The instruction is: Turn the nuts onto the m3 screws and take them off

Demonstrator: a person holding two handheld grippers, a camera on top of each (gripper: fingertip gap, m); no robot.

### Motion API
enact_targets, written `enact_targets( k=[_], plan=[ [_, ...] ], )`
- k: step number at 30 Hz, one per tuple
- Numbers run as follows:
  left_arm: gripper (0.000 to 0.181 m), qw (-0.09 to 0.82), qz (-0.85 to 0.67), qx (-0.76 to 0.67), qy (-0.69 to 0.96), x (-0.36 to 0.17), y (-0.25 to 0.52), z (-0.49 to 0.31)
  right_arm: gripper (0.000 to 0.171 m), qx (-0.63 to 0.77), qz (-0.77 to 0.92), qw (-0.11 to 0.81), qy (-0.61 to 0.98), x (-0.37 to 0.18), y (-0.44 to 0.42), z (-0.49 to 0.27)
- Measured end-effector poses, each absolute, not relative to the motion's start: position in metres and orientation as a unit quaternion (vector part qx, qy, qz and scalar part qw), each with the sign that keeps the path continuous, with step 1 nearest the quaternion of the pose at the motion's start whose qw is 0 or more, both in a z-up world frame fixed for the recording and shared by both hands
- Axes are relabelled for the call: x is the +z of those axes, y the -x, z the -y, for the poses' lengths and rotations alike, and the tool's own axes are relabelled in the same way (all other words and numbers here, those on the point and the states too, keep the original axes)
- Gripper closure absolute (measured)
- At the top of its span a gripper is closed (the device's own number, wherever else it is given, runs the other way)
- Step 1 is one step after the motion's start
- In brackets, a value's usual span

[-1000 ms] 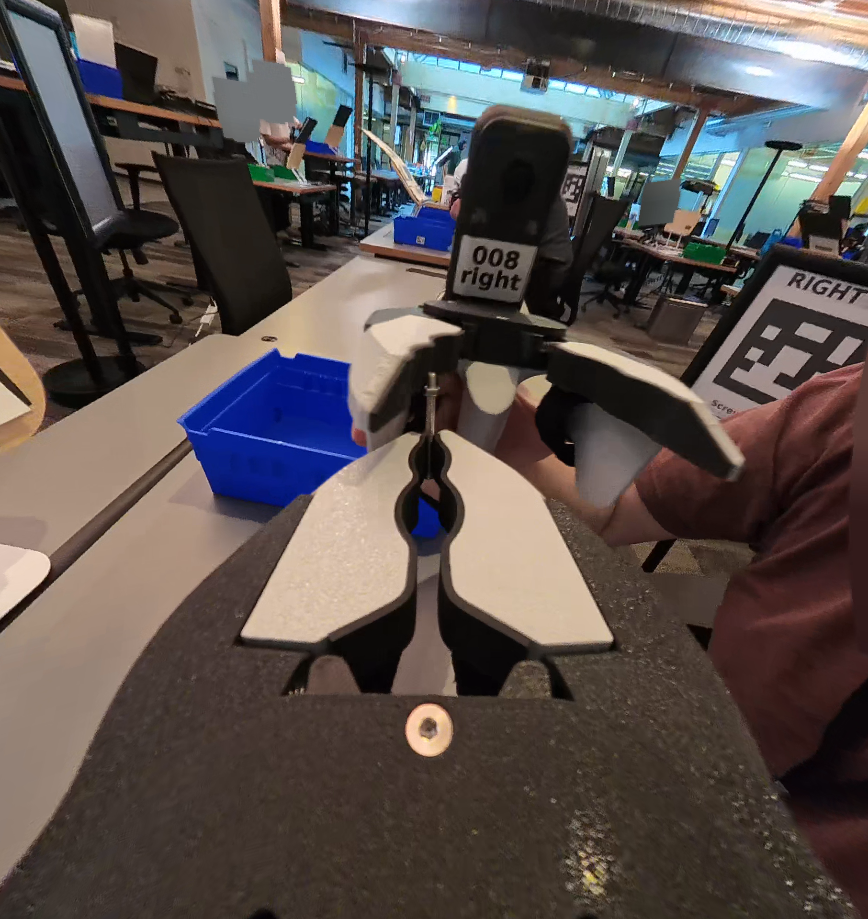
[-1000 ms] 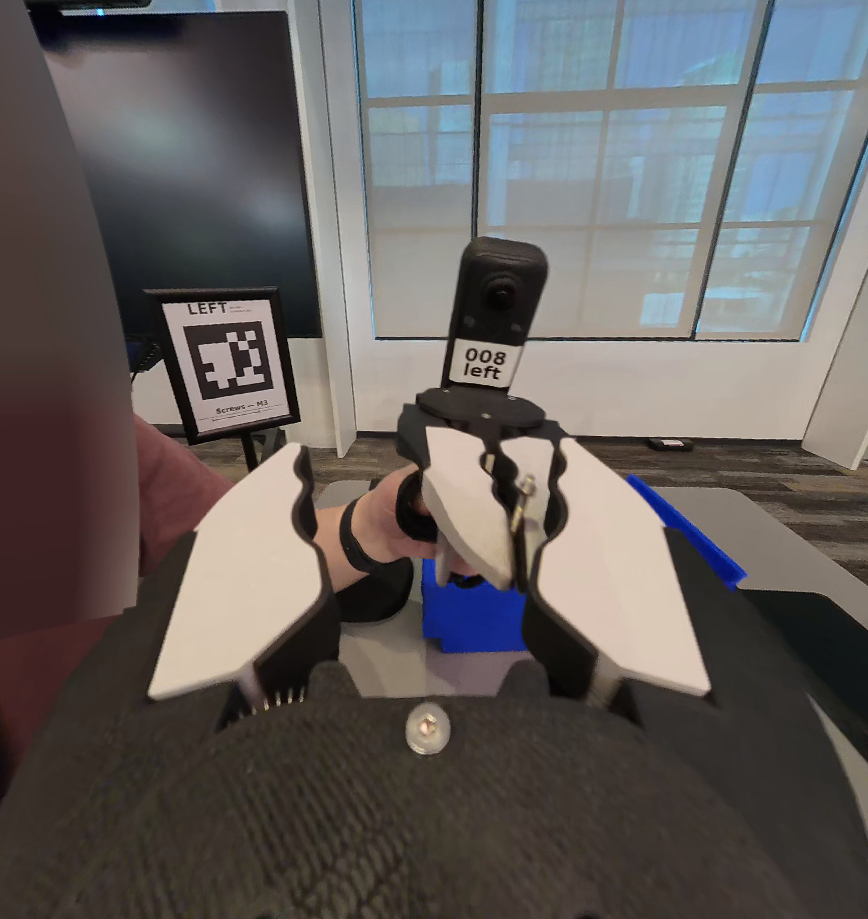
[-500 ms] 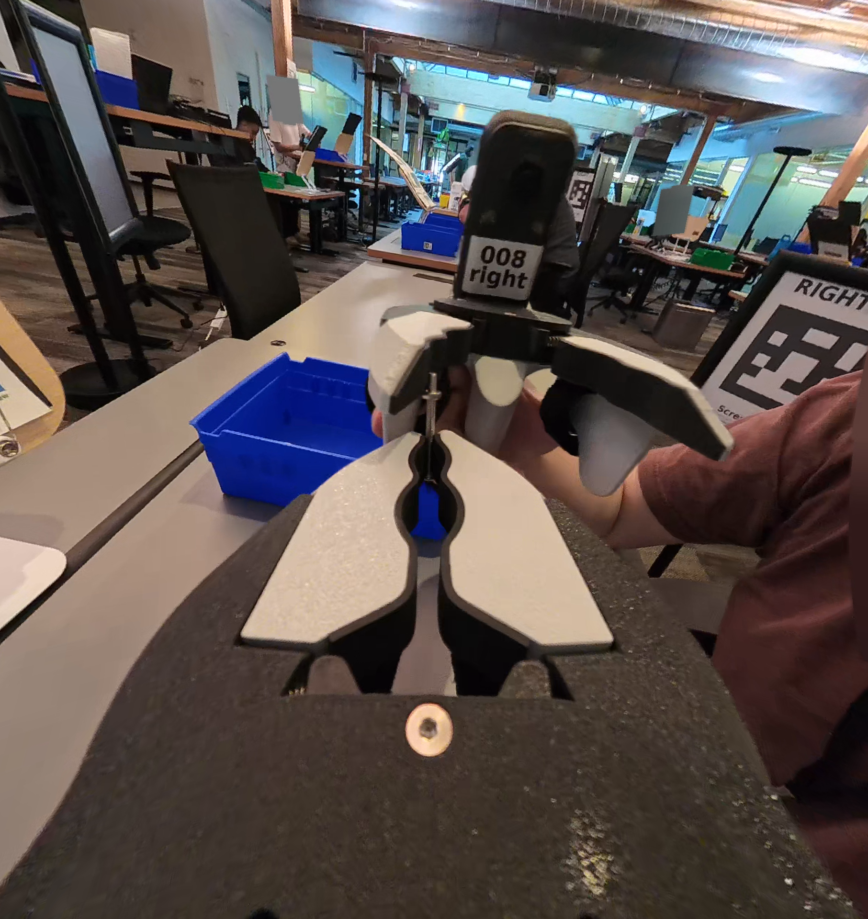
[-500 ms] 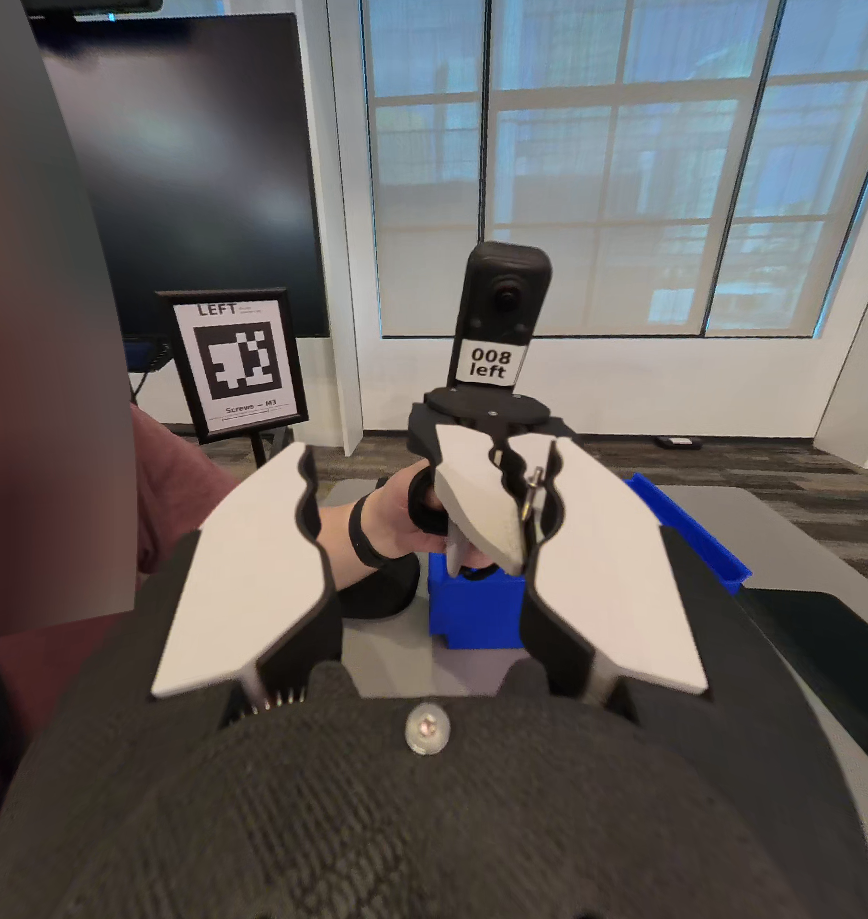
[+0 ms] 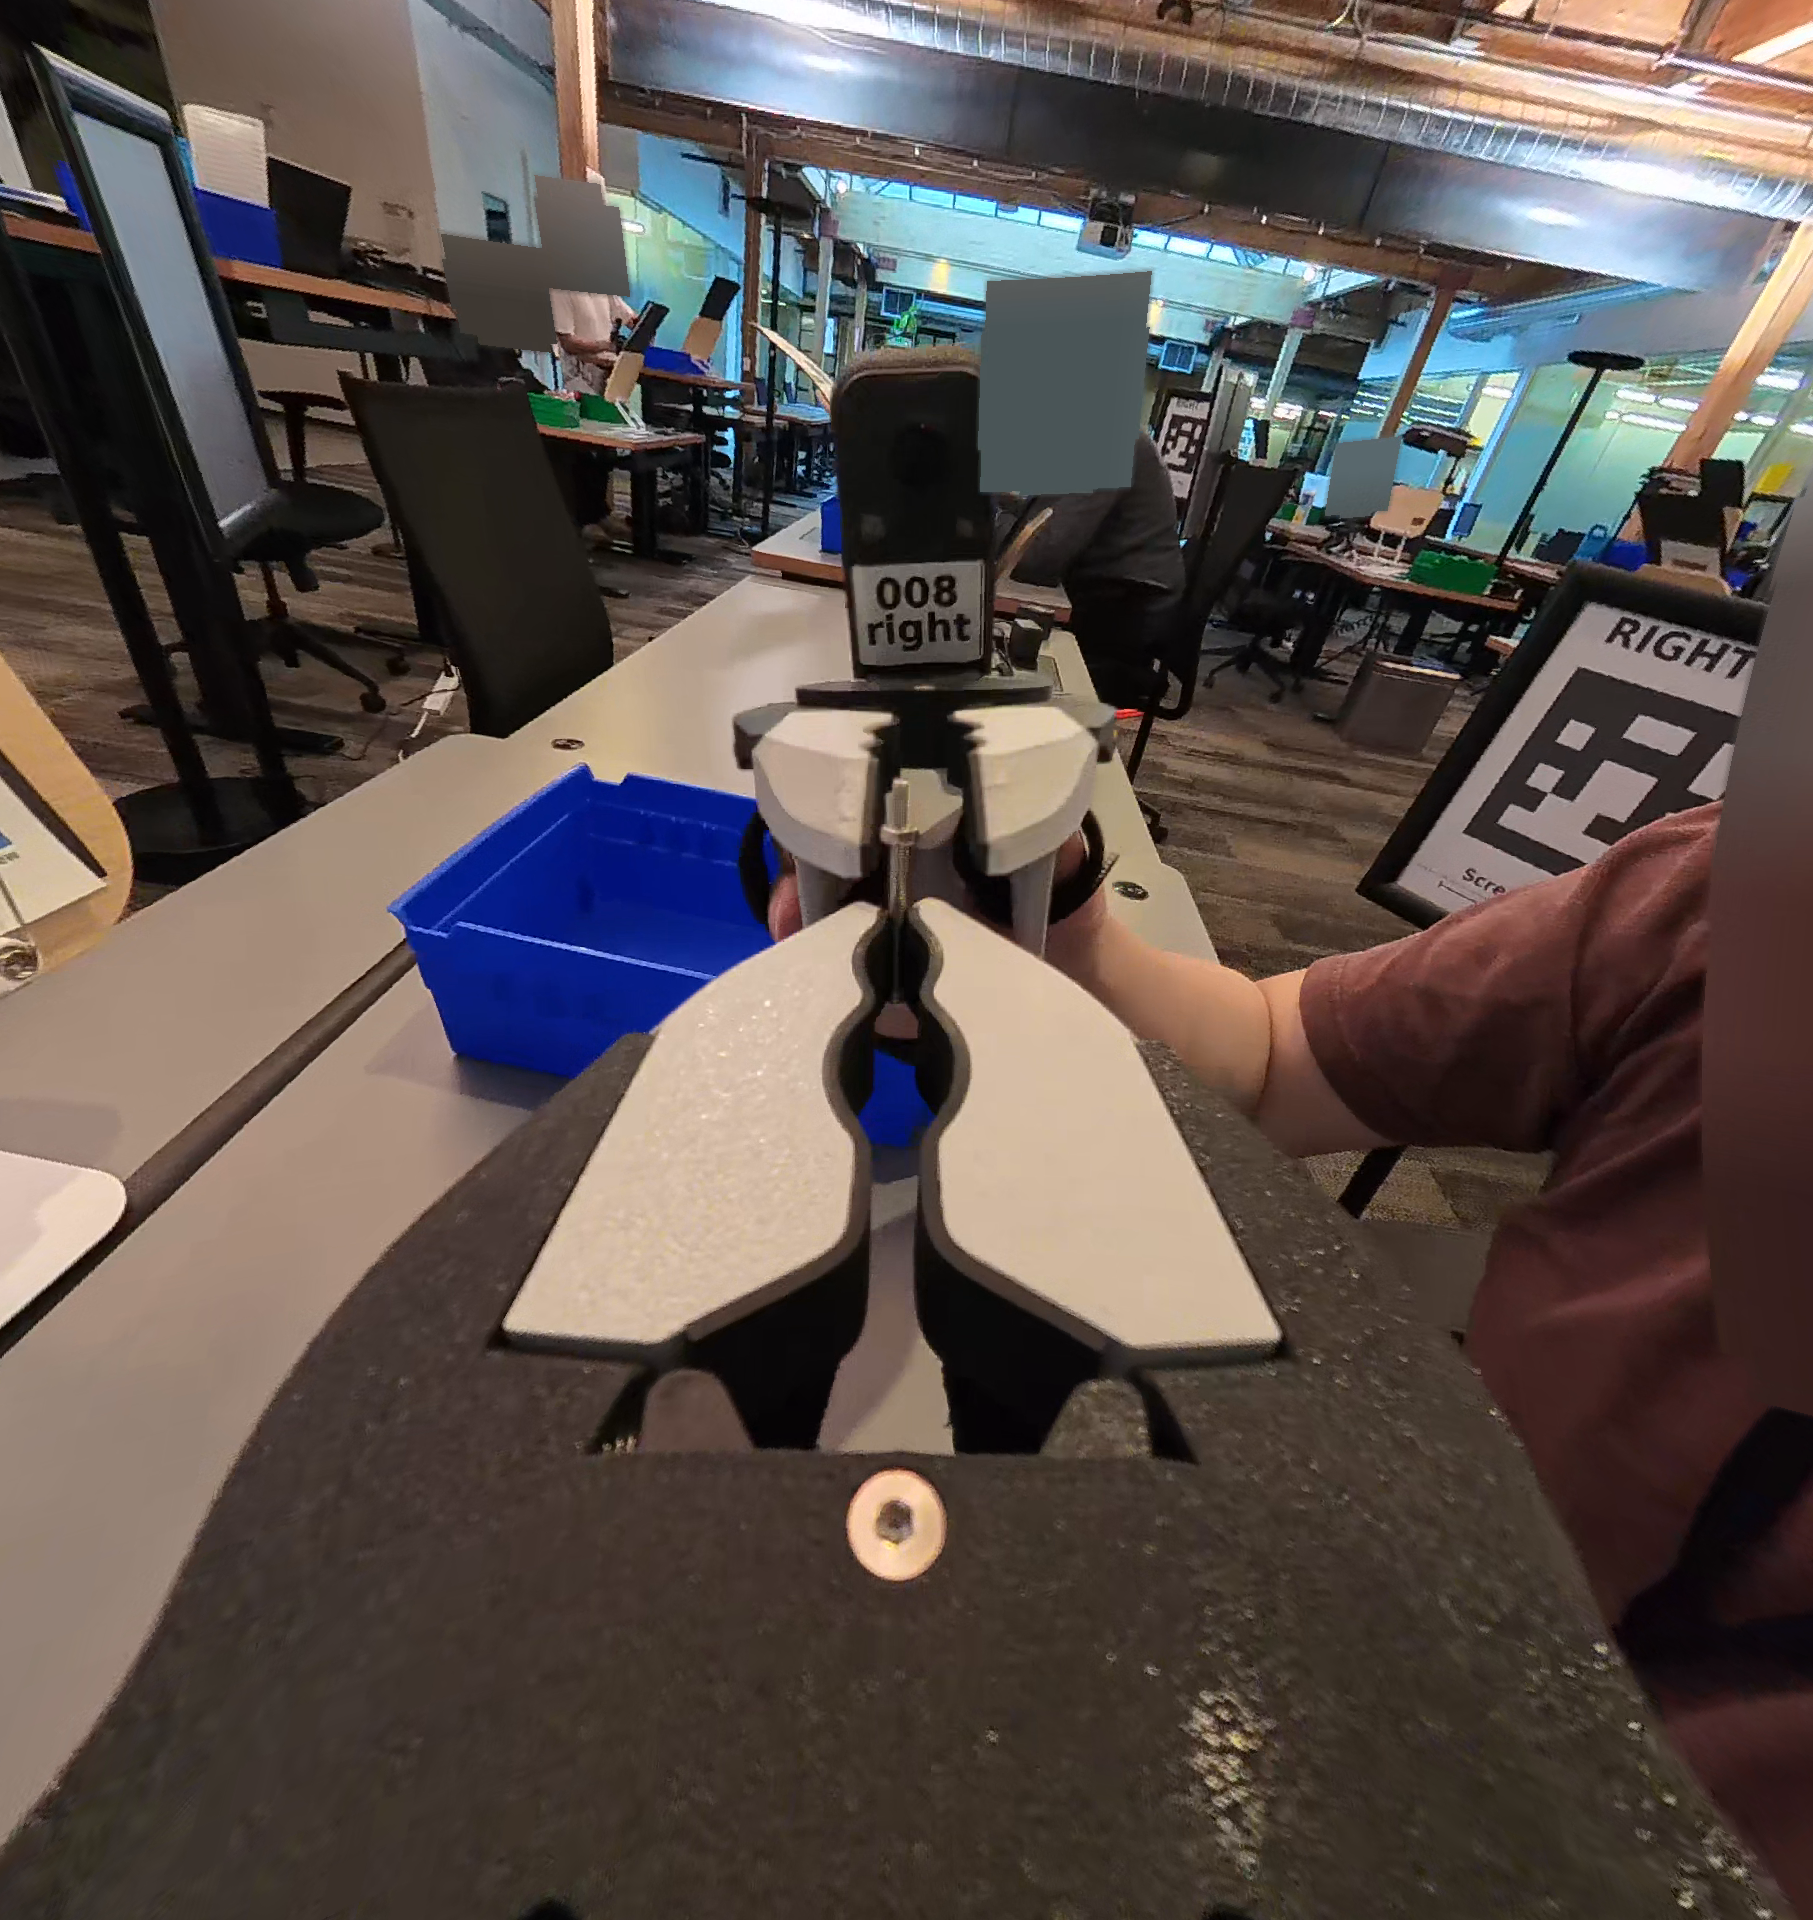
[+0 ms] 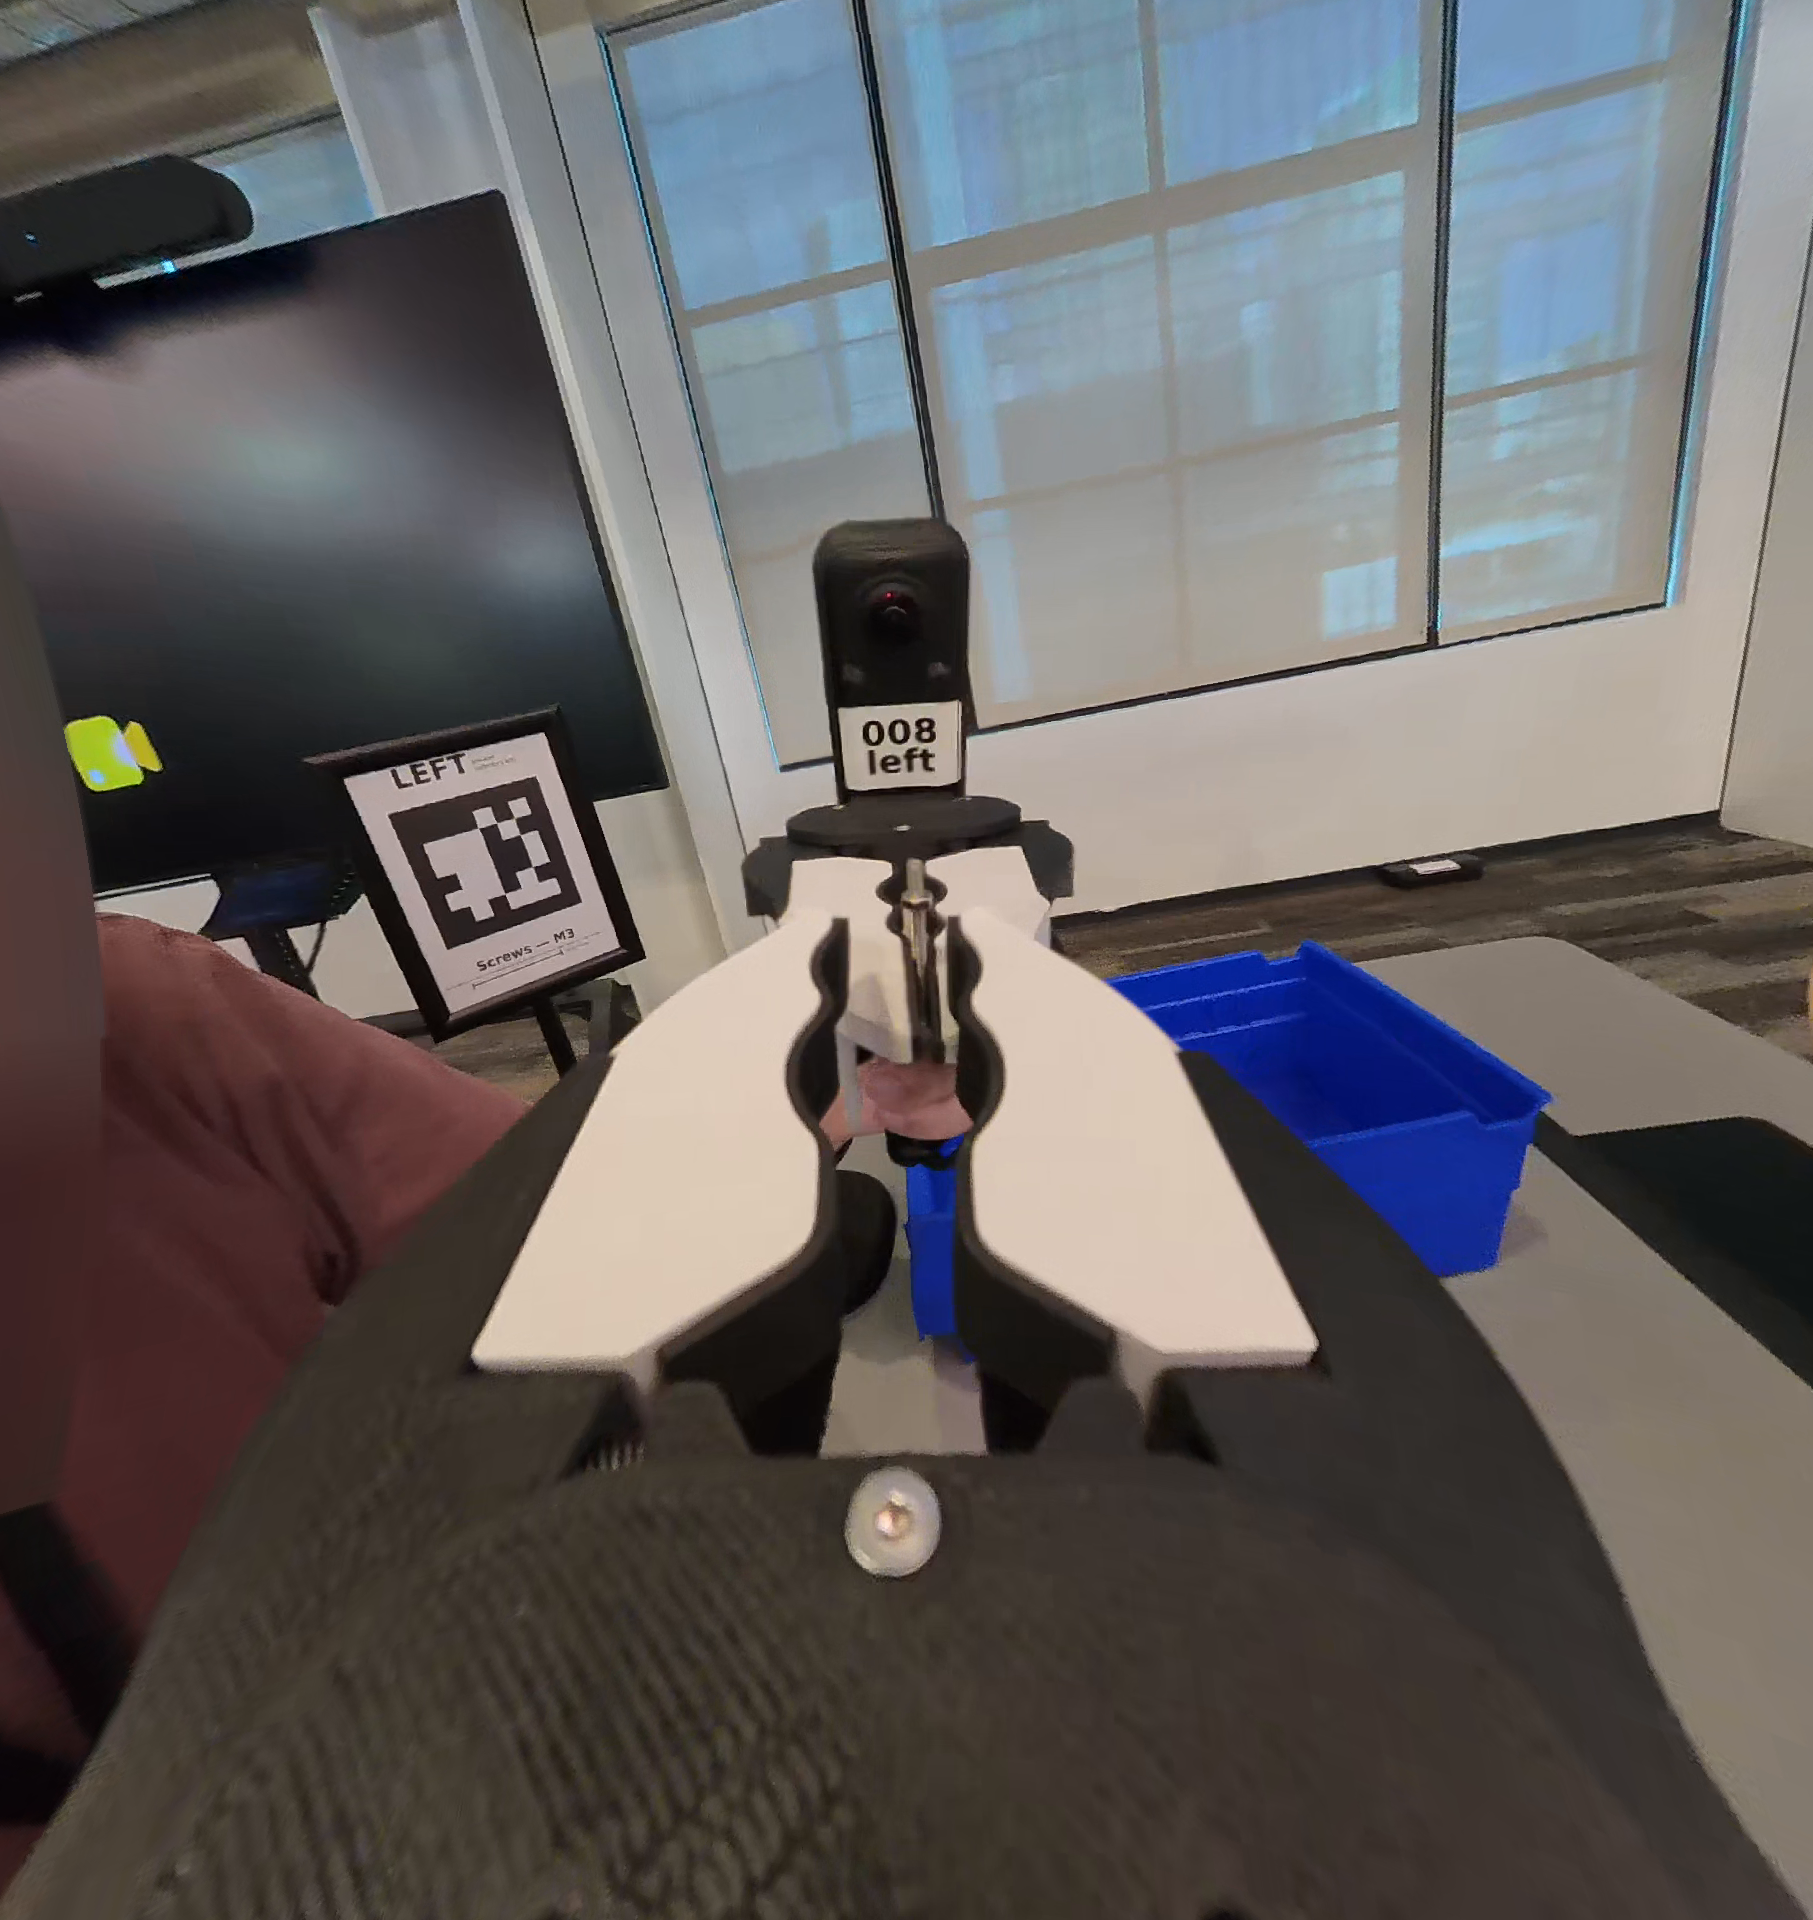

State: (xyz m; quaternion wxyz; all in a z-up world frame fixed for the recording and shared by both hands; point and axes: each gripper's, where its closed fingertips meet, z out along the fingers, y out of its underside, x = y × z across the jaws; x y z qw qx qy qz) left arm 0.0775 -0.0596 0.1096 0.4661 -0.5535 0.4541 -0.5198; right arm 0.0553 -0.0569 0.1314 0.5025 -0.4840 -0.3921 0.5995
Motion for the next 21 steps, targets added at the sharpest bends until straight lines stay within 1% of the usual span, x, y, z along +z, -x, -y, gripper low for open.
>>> enact_targets(
  k=[3, 6, 11, 14, 21],
  plan=[
    [0.180, 0.462, -0.458, -0.519, 0.554, 0.108, -0.079, 0.061, 0.157, 0.601, 0.394, 0.496, 0.487, 0.128, -0.052, 0.058],
    [0.180, 0.462, -0.464, -0.515, 0.553, 0.107, -0.080, 0.063, 0.168, 0.604, 0.391, 0.492, 0.491, 0.126, -0.051, 0.057],
    [0.178, 0.454, -0.466, -0.525, 0.549, 0.108, -0.081, 0.066, 0.168, 0.614, 0.390, 0.484, 0.486, 0.127, -0.052, 0.058],
    [0.165, 0.454, -0.461, -0.519, 0.559, 0.107, -0.079, 0.062, 0.168, 0.618, 0.385, 0.482, 0.487, 0.128, -0.055, 0.056],
    [0.162, 0.438, -0.474, -0.508, 0.571, 0.100, -0.080, 0.063, 0.168, 0.630, 0.376, 0.477, 0.484, 0.133, -0.063, 0.053]
  ],
)
